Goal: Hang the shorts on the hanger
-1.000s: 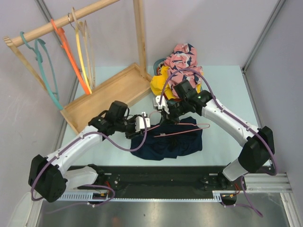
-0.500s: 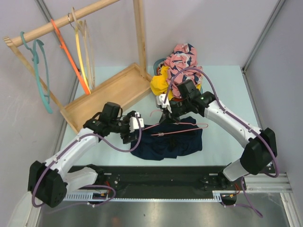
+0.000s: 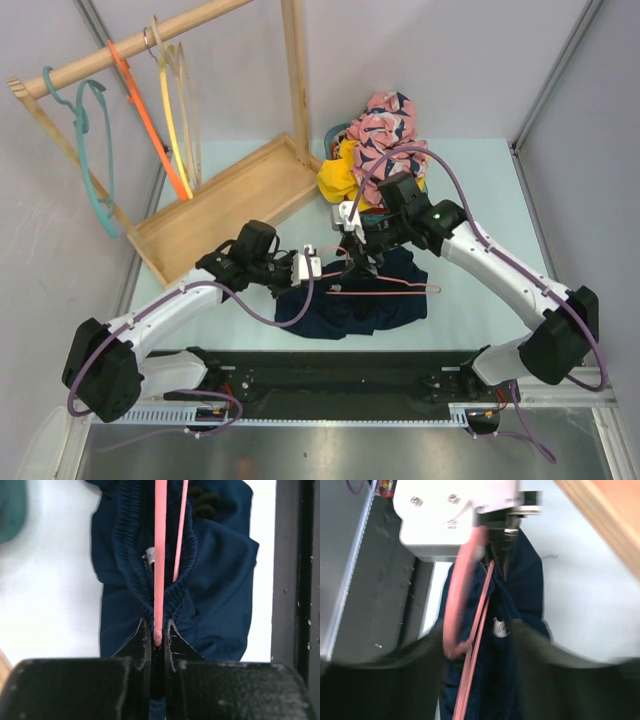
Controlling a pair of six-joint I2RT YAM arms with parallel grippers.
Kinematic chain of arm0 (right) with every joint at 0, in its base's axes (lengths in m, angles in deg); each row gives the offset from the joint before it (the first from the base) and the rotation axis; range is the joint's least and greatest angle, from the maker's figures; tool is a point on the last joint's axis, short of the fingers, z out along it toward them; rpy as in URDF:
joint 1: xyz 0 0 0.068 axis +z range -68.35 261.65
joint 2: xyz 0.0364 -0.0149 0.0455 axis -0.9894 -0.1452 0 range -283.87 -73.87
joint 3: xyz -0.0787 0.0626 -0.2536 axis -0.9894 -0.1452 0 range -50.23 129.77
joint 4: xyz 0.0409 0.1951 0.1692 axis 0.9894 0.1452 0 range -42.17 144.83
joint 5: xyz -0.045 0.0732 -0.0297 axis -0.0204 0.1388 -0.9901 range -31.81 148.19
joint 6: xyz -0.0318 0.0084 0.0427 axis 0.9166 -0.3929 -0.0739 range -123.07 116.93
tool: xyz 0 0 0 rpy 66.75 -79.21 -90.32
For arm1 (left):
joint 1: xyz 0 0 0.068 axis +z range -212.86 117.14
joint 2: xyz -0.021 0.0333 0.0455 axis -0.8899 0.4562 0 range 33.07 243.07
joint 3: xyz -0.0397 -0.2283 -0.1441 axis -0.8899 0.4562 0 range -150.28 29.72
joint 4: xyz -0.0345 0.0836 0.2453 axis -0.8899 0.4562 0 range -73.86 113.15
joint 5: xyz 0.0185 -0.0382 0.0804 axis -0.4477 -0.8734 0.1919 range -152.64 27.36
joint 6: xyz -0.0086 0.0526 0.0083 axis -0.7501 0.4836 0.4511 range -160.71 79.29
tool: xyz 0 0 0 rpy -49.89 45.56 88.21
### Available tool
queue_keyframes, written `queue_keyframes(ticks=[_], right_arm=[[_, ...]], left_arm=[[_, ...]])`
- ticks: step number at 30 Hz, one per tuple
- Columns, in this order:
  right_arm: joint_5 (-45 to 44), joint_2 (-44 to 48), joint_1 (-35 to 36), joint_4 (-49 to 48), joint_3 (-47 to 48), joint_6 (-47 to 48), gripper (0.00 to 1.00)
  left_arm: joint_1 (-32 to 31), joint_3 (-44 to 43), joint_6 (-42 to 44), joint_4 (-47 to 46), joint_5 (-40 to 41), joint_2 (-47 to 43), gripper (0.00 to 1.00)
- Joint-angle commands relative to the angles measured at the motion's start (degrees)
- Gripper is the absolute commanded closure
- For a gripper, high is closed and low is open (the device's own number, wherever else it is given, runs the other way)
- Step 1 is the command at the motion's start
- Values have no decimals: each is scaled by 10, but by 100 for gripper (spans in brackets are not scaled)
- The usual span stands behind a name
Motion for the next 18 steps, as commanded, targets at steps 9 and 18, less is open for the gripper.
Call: queue_keyframes(ticks=[9,18], right_arm=[[-4,103,-259,-15,-19,-331,3],[-162,70,-211,87,-102,-266,25]], left_arm=[[-9,65,53,-2,-19,-69,100],[-13,33,35,0,-19,-60,100]])
